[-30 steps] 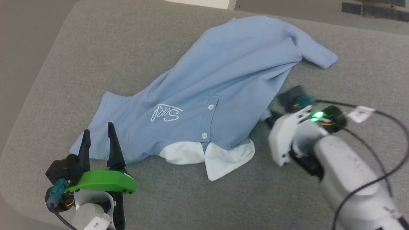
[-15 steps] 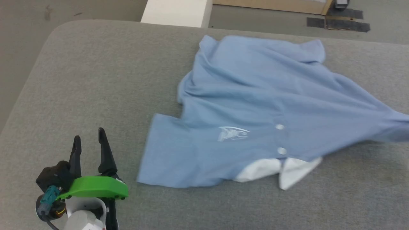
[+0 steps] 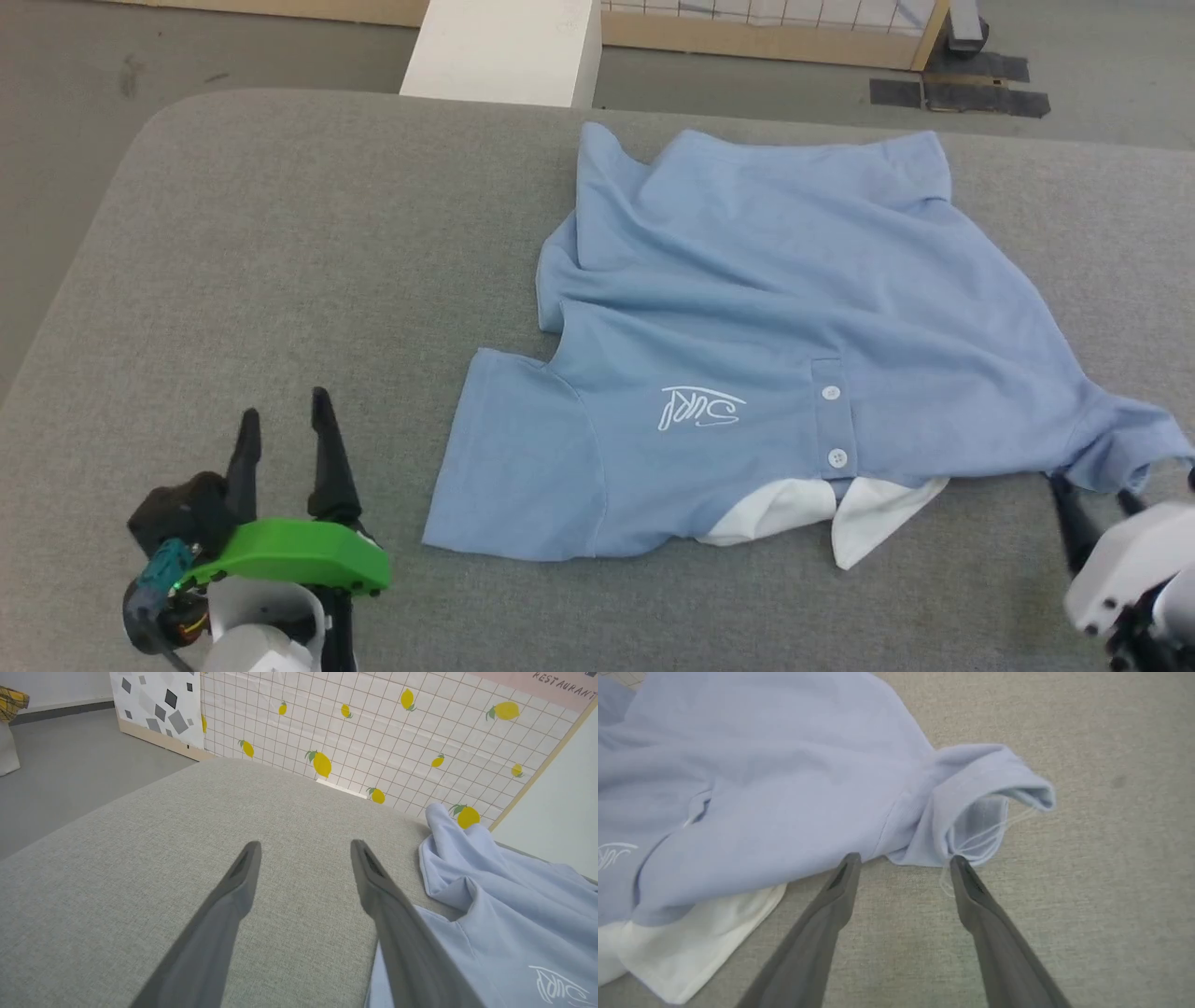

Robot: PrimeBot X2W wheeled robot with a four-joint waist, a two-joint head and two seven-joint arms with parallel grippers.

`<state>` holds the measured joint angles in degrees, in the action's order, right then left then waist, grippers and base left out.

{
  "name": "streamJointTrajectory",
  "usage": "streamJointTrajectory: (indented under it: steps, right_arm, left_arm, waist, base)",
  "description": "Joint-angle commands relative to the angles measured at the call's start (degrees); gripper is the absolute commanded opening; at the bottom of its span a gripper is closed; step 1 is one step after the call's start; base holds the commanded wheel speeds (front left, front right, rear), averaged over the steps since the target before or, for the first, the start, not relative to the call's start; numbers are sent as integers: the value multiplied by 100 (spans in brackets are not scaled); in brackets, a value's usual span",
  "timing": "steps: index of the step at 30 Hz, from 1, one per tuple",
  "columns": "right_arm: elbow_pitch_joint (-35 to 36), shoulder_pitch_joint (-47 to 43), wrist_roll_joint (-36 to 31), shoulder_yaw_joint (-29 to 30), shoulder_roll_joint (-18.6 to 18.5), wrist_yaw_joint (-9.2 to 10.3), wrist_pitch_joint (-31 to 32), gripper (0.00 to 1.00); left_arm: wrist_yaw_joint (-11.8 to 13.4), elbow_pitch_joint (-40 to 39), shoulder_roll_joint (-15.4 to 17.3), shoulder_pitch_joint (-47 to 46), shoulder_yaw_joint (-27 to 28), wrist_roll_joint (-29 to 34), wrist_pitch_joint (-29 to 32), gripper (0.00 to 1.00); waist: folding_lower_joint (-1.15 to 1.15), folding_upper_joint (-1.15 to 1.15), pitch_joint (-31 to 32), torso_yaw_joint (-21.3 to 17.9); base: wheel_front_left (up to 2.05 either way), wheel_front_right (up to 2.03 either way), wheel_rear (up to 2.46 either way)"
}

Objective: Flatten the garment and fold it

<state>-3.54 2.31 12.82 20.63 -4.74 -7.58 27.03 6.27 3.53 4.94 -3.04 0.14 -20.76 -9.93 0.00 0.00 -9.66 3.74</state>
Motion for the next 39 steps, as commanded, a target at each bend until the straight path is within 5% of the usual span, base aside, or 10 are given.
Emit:
streamJointTrajectory:
  steps: [1,5,13,18,19,20,21,28,38,39]
  right_arm:
    - [71,-115,68,-28,31,9,-54,100]
    - [184,-310,105,-111,130,9,-90,100]
    - [363,-278,71,-106,167,9,-107,100]
    - [364,-176,86,-118,173,9,-149,100]
    - [353,-159,86,-125,173,9,-161,100]
    - [346,-146,87,-128,174,9,-172,100]
    - [335,-134,90,-124,174,9,-185,100]
    - [292,-96,58,-2,140,9,-215,100]
    - [312,-103,38,-35,73,9,-188,100]
    - [309,-115,41,-37,68,9,-175,100]
  left_arm:
    - [59,-54,-2,104,-52,-73,120,100]
    - [109,-237,5,143,-397,-99,1141,100]
    - [448,-334,236,113,-1003,-203,4103,100]
    - [375,-183,283,81,-1213,-376,4907,100]
    - [347,-120,287,82,-1228,-421,4978,92]
    - [313,-85,274,67,-1218,-472,4961,25]
    - [258,-36,262,46,-1207,-523,4899,0]
    - [131,-46,114,-156,-644,-887,3726,0]
    - [751,-159,187,434,320,-1125,3287,0]
    - [725,-139,137,460,335,-1210,3244,9]
  waist:
    - [0,0,19,-25]
    - [0,0,33,-66]
    - [0,0,-88,-132]
    - [0,0,-221,-198]
    - [0,0,-248,-217]
    - [0,0,-269,-227]
    - [0,0,-286,-233]
    - [0,0,-256,-178]
    - [0,0,-134,-75]
    - [0,0,-134,-63]
  base:
    - [0,0,0]
    - [0,0,0]
    - [0,0,0]
    - [0,0,0]
    - [0,0,0]
    - [0,0,0]
    - [0,0,0]
    - [0,0,0]
    - [0,0,0]
    - [0,0,0]
